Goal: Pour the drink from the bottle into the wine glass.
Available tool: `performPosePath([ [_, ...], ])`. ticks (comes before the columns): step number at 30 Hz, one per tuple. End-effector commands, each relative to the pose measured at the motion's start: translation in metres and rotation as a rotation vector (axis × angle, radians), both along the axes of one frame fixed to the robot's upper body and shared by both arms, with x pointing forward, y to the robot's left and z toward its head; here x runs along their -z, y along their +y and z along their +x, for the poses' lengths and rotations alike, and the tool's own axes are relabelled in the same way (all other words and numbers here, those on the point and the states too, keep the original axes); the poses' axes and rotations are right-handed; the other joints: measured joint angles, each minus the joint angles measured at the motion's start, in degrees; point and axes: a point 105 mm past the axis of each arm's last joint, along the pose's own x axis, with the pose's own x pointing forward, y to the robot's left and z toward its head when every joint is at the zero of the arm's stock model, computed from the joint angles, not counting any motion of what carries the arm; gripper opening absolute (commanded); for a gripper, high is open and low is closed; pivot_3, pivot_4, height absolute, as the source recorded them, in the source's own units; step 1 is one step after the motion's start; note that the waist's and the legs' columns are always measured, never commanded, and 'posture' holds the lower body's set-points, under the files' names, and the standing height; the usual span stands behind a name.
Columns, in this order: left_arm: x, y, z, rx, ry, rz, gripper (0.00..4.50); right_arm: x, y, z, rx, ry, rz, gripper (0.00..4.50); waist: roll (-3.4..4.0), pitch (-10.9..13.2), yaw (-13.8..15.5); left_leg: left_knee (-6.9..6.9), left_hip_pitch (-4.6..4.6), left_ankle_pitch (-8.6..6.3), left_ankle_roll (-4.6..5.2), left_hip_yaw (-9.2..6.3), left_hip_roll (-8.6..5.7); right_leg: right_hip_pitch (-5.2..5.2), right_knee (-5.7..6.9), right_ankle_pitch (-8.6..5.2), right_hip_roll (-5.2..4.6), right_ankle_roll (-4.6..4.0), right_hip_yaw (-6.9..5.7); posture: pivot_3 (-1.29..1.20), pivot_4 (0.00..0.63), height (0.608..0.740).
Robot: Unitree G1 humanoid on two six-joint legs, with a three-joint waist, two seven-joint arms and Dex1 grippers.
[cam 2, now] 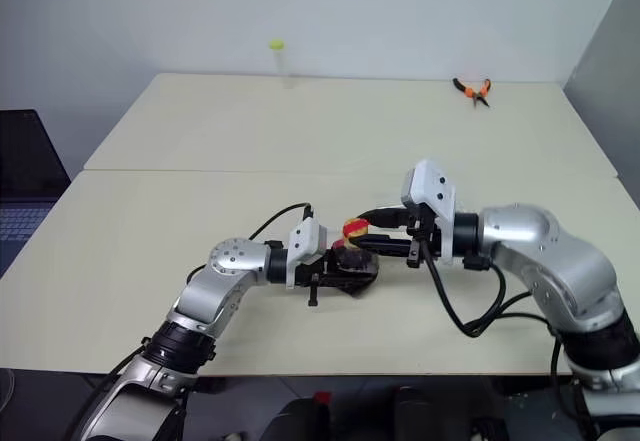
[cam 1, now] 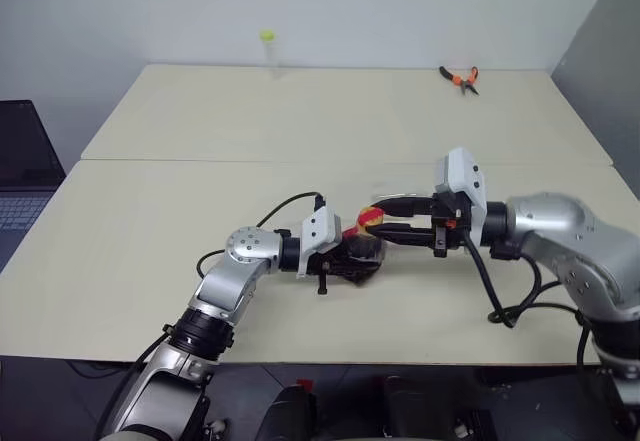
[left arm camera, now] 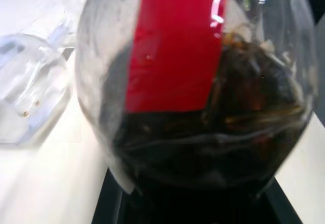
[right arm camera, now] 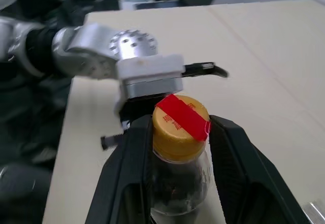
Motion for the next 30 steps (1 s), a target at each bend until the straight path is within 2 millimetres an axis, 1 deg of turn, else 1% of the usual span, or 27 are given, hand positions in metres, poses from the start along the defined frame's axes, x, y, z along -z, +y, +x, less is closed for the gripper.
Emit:
performPosePath([
  [1, -0.02, -0.009, -0.016, 0.094, -0.05, -0.056, 0.98, -0.002, -0.014, 0.015, -0.03, -0.076, -0.11, 1.27, 0.01, 0.0, 0.0, -0.02, 0.0, 0.0, 0.01, 0.01, 0.01, -0.01, 0.0, 0.0, 0.02, 0.0, 0.02, 0.0, 0.15, 0.74],
  [4, -0.019, -0.01, -0.015, 0.082, -0.048, -0.06, 0.97, -0.006, -0.011, 0.015, -0.048, -0.092, -0.1, 1.27, 0.01, 0.0, 0.2, 0.0, -0.03, 0.0, 0.01, -0.01, 0.02, -0.02, 0.01, 0.0, -0.02, 0.0, 0.02, 0.0, 0.15, 0.74],
  [6, -0.019, -0.01, -0.009, 0.044, -0.054, -0.071, 0.97, -0.013, -0.008, -0.001, -0.065, 0.001, -0.011, 1.27, 0.01, 0.0, 0.3, 0.05, -0.05, 0.0, -0.01, -0.03, 0.01, -0.02, 0.0, 0.0, -0.09, -0.01, 0.04, 0.0, 0.15, 0.74],
  [8, -0.019, -0.009, -0.003, 0.006, -0.064, -0.073, 0.95, -0.013, -0.006, -0.01, -0.04, 0.03, 0.035, 2.0, 0.0, 0.0, 0.5, 0.08, -0.12, 0.0, -0.01, -0.1, 0.0, -0.03, -0.02, 0.0, -0.17, -0.01, 0.11, 0.0, 0.15, 0.74],
  [9, -0.018, -0.009, -0.001, -0.001, -0.072, -0.068, 0.95, -0.012, -0.007, -0.013, -0.018, 0.039, 0.05, 2.23, 0.0, 0.0, 0.6, 0.09, -0.17, 0.01, -0.03, -0.16, 0.0, -0.03, -0.04, 0.01, -0.22, -0.01, 0.11, 0.0, 0.15, 0.74],
  [10, -0.017, -0.008, 0.0, -0.007, -0.079, -0.064, 0.95, -0.011, -0.008, -0.015, 0.003, 0.049, 0.065, 2.63, 0.0, 0.0, 0.7, 0.1, -0.19, 0.01, -0.03, -0.18, -0.01, -0.03, -0.05, 0.01, -0.34, -0.01, 0.09, 0.0, 0.15, 0.74],
  [12, -0.016, -0.007, 0.005, -0.041, -0.086, -0.069, 0.94, -0.014, -0.011, -0.018, 0.069, 0.046, 0.12, 3.27, 0.0, 0.0, 0.8, 0.09, -0.19, 0.01, -0.03, -0.18, -0.03, -0.04, -0.04, 0.01, -0.38, -0.01, 0.1, 0.0, 0.15, 0.74],
  [14, -0.017, -0.006, 0.012, -0.084, -0.095, -0.082, 0.93, -0.019, -0.012, -0.023, 0.11, 0.036, 0.174, 4.0, 0.0, 0.0, 0.9, 0.09, -0.18, 0.01, -0.03, -0.15, -0.06, -0.04, -0.02, 0.01, -0.37, -0.01, 0.12, 0.0, 0.15, 0.74],
  [16, -0.018, -0.005, 0.019, -0.121, -0.103, -0.09, 0.92, -0.023, -0.011, -0.028, 0.172, 0.013, 0.225, 4.01, 0.0, 0.0, 0.9, 0.09, -0.16, 0.0, -0.02, -0.15, -0.05, -0.03, -0.01, 0.01, -0.36, 0.0, 0.12, 0.0, 0.15, 0.74],
  [18, -0.017, -0.003, 0.024, -0.144, -0.11, -0.089, 0.92, -0.022, -0.008, -0.03, 0.247, -0.034, 0.237, 4.01, 0.0, 0.0, 0.9, 0.08, -0.16, 0.0, -0.02, -0.18, -0.03, -0.04, 0.0, 0.01, -0.33, 0.0, 0.1, 0.0, 0.15, 0.74],
  [21, -0.017, -0.004, 0.028, -0.147, -0.111, -0.088, 0.92, -0.017, 0.001, -0.019, 0.4, -0.095, 0.279, 4.01, 0.01, 0.0, 0.6, 0.08, -0.16, 0.01, -0.02, -0.16, -0.03, -0.04, 0.03, 0.0, -0.31, 0.0, 0.12, 0.0, 0.15, 0.74],
  [23, -0.017, -0.005, 0.029, -0.145, -0.112, -0.089, 0.92, -0.012, 0.004, -0.011, 0.47, -0.112, 0.29, 4.01, 0.0, 0.0, 0.4, 0.08, -0.13, 0.01, -0.03, -0.15, -0.04, -0.04, 0.05, 0.01, -0.3, 0.0, 0.12, 0.0, 0.15, 0.74],
  [27, -0.016, -0.008, 0.031, -0.136, -0.115, -0.09, 0.92, -0.006, 0.009, -0.002, 0.544, -0.125, 0.301, 4.01, 0.01, 0.0, 0.4, 0.09, -0.14, 0.08, -0.14, -0.12, -0.08, -0.05, 0.03, 0.0, -0.12, 0.0, 0.11, 0.0, 0.15, 0.74],
  [30, -0.017, -0.01, 0.032, -0.132, -0.116, -0.094, 0.9, -0.003, 0.011, 0.001, 0.57, -0.121, 0.319, 4.01, 0.01, 0.0, 0.4, 0.08, -0.13, 0.08, -0.14, -0.11, -0.07, -0.06, 0.04, 0.0, -0.12, 0.01, 0.12, 0.0, 0.15, 0.74],
])
